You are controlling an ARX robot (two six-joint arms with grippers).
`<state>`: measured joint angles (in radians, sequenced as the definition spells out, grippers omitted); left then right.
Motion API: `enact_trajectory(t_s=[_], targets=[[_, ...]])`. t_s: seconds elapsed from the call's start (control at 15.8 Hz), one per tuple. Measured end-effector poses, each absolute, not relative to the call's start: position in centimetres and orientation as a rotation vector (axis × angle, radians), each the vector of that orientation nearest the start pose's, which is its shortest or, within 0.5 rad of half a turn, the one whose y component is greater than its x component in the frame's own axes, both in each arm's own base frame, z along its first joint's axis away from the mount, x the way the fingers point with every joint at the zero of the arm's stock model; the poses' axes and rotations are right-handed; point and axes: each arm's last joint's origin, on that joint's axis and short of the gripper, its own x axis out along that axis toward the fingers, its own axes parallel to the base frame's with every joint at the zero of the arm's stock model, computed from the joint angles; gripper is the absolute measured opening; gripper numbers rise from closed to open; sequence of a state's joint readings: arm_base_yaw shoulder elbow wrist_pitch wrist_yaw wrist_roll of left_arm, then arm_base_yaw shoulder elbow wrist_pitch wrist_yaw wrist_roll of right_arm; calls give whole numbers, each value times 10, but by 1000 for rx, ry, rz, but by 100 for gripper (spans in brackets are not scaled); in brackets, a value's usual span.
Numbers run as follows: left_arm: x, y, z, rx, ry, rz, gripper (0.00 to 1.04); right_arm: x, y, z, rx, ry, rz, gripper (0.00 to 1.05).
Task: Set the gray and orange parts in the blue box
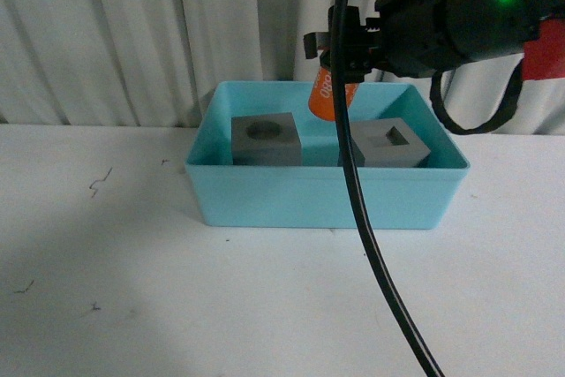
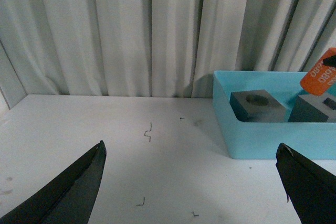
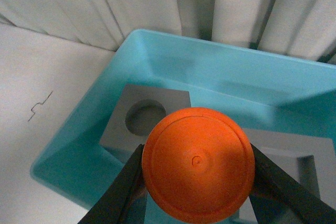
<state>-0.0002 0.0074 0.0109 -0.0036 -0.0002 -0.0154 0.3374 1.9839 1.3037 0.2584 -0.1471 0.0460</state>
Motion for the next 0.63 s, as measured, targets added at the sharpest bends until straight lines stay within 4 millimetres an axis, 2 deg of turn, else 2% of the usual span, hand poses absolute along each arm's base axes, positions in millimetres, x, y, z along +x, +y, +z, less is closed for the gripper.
enact_trajectory(t_s=[0.19,0.25,0.44,0.63], targets=[[97,0,166,-15,0,0,98,436,160,203,10,417,384,47],[98,0,166,-15,1,0,98,439,163,198,21,435,375,47],[97,0,166,-15,0,0,98,444,172,162,31,535,340,47],[97,0,166,-15,0,0,98,448,181,157,36,549,323,47]])
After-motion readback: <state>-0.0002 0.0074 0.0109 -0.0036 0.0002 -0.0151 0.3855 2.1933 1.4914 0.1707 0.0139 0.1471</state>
